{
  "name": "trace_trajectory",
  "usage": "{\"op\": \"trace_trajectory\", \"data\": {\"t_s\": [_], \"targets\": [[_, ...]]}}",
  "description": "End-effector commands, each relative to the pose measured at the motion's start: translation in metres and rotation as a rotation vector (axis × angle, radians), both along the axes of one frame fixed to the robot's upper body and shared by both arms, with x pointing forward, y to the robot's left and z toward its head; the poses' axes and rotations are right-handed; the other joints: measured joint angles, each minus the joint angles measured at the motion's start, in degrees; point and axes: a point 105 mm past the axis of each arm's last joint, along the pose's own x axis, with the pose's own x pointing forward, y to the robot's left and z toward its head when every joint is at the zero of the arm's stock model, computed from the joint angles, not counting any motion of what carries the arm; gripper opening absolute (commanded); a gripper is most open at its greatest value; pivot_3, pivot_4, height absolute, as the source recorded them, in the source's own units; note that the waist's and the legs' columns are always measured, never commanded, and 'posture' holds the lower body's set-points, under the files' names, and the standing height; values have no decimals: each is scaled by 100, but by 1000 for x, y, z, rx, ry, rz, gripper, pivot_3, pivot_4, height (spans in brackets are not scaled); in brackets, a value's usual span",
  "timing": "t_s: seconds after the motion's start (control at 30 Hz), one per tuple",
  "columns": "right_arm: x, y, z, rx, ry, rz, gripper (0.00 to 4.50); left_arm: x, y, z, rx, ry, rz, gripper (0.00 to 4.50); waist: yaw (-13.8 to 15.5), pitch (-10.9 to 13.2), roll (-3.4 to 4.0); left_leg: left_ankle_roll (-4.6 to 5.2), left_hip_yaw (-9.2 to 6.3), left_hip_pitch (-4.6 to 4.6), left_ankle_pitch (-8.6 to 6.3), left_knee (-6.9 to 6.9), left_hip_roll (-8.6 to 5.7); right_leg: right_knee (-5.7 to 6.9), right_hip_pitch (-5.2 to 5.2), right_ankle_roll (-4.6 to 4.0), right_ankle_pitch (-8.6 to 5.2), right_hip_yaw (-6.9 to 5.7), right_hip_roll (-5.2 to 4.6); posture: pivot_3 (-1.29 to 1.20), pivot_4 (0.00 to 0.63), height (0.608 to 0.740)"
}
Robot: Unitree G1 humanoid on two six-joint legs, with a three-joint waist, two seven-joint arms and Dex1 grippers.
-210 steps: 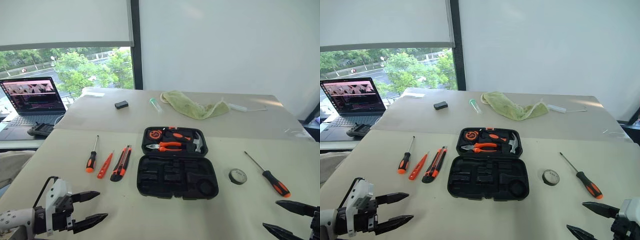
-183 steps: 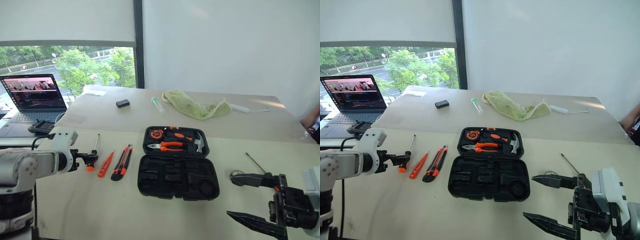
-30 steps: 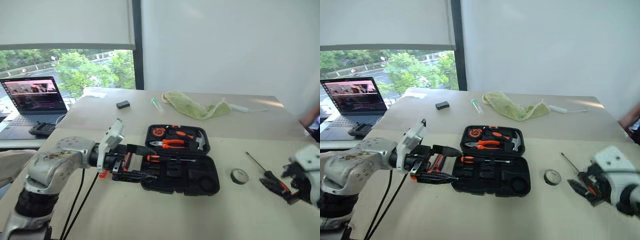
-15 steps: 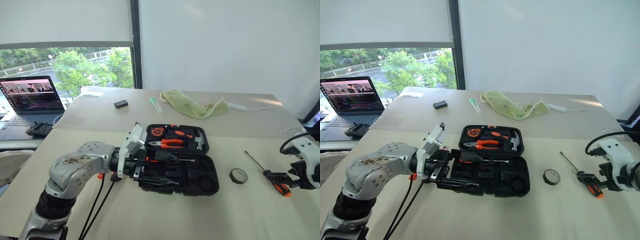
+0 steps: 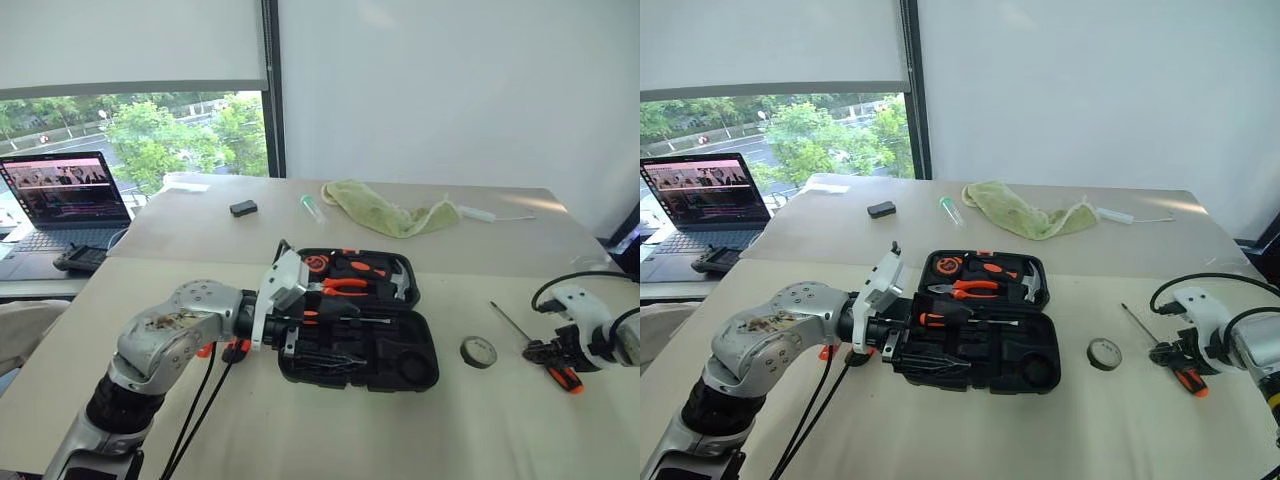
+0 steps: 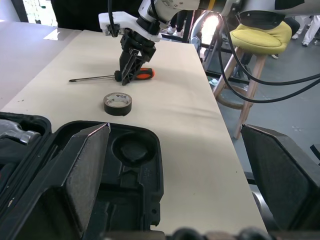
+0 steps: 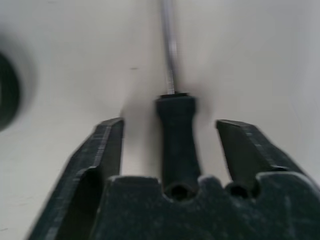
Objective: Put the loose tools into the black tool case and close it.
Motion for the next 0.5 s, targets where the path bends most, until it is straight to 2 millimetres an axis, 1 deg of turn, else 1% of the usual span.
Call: {"op": "trace_trajectory", "data": {"t_s": [0.03,0.1,0.13,0.17,0.2,0.23,0.27,0.3,0.33,0.37,0.4,0.43,0.5], "targets": [[1,-5,7,-41,-23,29,1708,0,2,7,-22,-35,7,4500,-2,0,0,0,0,0,0,0,0,0,0,0,0,1,-1,0,150,740],[-1,1,14,-26,-49,60,1026,-1,3,5,-22,-29,9,4500,3,0,1,1,0,1,0,1,-1,1,1,1,1,1,-2,0,150,740],[-2,7,23,7,-102,94,669,-2,3,5,-28,-18,9,4500,4,0,1,1,-1,1,-1,1,0,1,1,1,0,0,-2,0,150,740],[-2,13,30,28,-141,119,534,-3,5,5,-34,-9,10,4500,11,-1,2,1,-2,0,-1,0,0,2,2,1,0,-1,-2,0,150,740],[-3,20,41,50,-183,140,521,-1,6,5,-41,-7,30,4500,14,-1,3,1,-4,-3,-1,-1,0,2,-1,1,0,-2,-2,0,150,740],[-4,31,54,64,-222,175,521,2,9,4,-43,-25,55,4500,7,1,9,1,-5,-3,-1,-1,1,6,-3,1,0,-4,-2,0,150,740],[-5,45,69,72,-260,230,520,6,12,3,-44,-53,87,4500,-2,6,19,1,-4,-4,-1,0,1,6,-4,2,1,-3,-3,0,150,740],[-6,66,86,86,-299,313,520,11,15,3,-57,-82,132,4500,-29,9,40,1,-4,-5,-1,0,0,6,-5,4,3,-2,-4,0,150,740],[-5,95,100,113,-335,423,520,16,20,7,-134,-75,179,4500,-67,14,60,2,0,-1,-1,0,1,8,-6,6,6,10,-3,0,150,740],[-5,114,109,130,-354,495,520,19,24,9,-192,-64,211,4500,-98,16,64,2,3,8,-2,-1,2,12,-6,8,8,25,-1,0,150,740],[-2,141,115,150,-360,592,520,20,33,7,-194,-59,230,4500,-143,19,62,1,5,18,-1,-4,3,12,-4,6,9,33,2,0,150,740],[0,162,117,158,-356,670,520,20,40,6,-191,-52,247,4500,-173,24,56,-1,4,28,0,-7,9,13,0,1,12,33,9,0,150,740],[5,203,116,158,-324,825,520,15,57,7,-171,21,219,4500,-213,36,34,-6,1,48,2,-18,19,15,4,-20,16,35,27,0,150,740]]}}
